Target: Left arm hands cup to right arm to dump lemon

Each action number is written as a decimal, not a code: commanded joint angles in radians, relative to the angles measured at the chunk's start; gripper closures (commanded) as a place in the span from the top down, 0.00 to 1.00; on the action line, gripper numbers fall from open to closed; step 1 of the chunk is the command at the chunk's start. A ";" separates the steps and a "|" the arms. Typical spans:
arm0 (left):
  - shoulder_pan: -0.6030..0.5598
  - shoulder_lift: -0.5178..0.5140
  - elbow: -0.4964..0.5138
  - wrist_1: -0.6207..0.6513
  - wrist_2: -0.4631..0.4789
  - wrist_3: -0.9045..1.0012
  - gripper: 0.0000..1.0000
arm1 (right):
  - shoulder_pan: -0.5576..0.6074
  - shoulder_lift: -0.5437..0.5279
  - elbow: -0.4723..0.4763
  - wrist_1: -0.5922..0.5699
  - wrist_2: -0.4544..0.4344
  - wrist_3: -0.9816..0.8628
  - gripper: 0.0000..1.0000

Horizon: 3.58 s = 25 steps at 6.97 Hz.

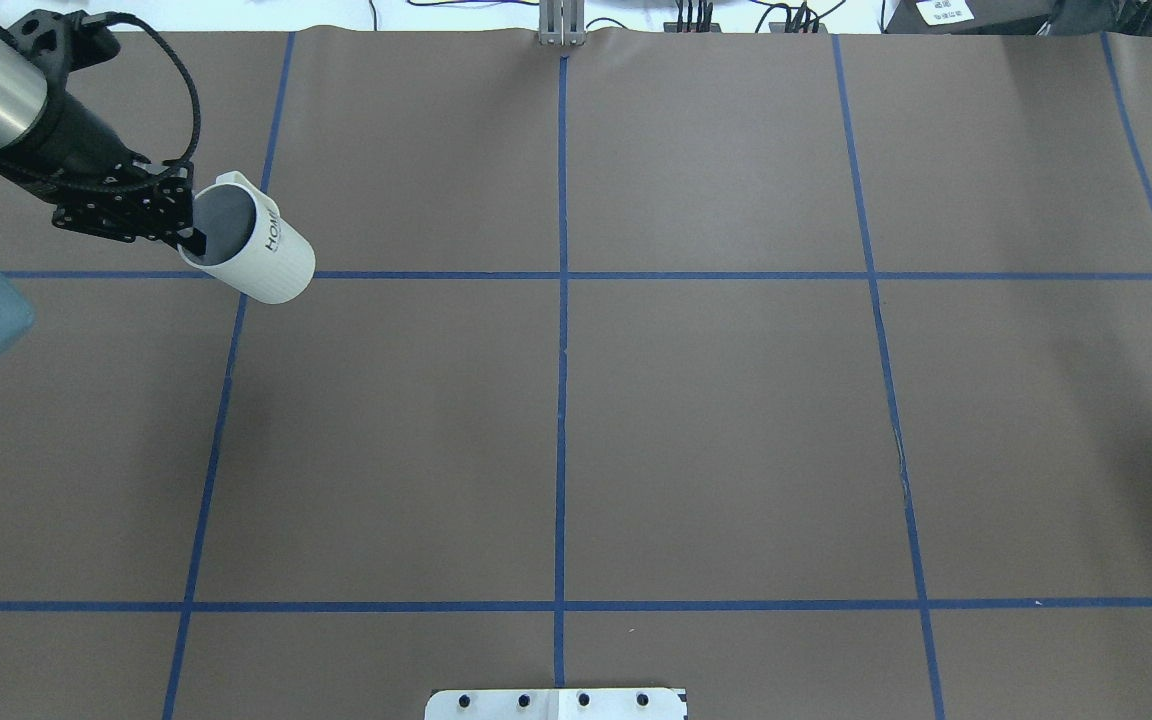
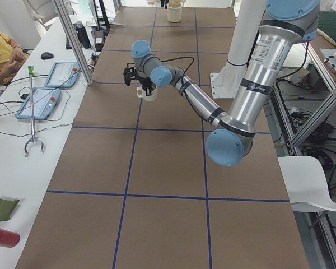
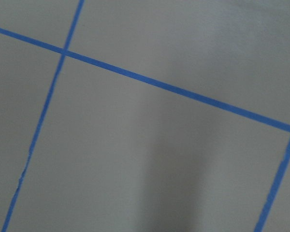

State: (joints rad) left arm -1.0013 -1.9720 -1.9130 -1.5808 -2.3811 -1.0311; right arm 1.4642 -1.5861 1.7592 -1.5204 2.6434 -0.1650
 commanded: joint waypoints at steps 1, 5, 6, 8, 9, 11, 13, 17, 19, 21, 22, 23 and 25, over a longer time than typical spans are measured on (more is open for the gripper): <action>0.119 -0.141 0.026 0.077 0.037 -0.156 0.00 | -0.018 0.021 -0.003 0.200 0.015 0.185 0.97; 0.234 -0.537 0.274 0.328 0.183 -0.195 0.00 | -0.288 0.072 0.002 0.788 -0.364 0.840 0.98; 0.256 -0.598 0.340 0.318 0.183 -0.237 0.00 | -0.399 0.098 0.009 0.933 -0.528 1.034 0.98; 0.276 -0.716 0.478 0.315 0.191 -0.303 0.00 | -0.638 0.113 0.023 1.064 -0.830 1.082 0.99; 0.274 -0.743 0.515 0.282 0.191 -0.310 0.00 | -0.756 0.129 0.032 1.066 -0.988 1.082 0.99; 0.273 -0.746 0.563 0.192 0.191 -0.430 0.00 | -0.937 0.158 0.061 1.066 -1.216 1.076 0.98; 0.263 -0.749 0.610 0.194 0.194 -0.512 0.00 | -1.204 0.219 0.059 1.065 -1.626 1.055 0.98; 0.265 -0.777 0.611 0.272 0.183 -0.560 0.00 | -1.271 0.319 -0.004 1.057 -1.810 0.881 0.98; 0.270 -0.777 0.586 0.305 0.183 -0.561 0.00 | -1.266 0.342 -0.038 1.068 -1.853 0.883 0.98; 0.282 -0.781 0.583 0.306 0.183 -0.561 0.00 | -1.236 0.348 -0.040 1.068 -1.853 0.884 0.98; 0.286 -0.783 0.582 0.308 0.183 -0.563 0.00 | -1.233 0.356 -0.050 1.065 -1.855 0.886 0.98; 0.292 -0.785 0.575 0.308 0.184 -0.563 0.00 | -1.228 0.373 -0.070 1.068 -1.855 0.886 0.98; 0.305 -0.786 0.572 0.308 0.184 -0.563 0.00 | -1.219 0.376 -0.072 1.068 -1.855 0.889 0.98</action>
State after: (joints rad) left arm -0.7040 -2.7572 -1.3389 -1.2733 -2.1968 -1.5937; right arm 0.2389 -1.2141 1.6903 -0.4528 0.7885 0.7223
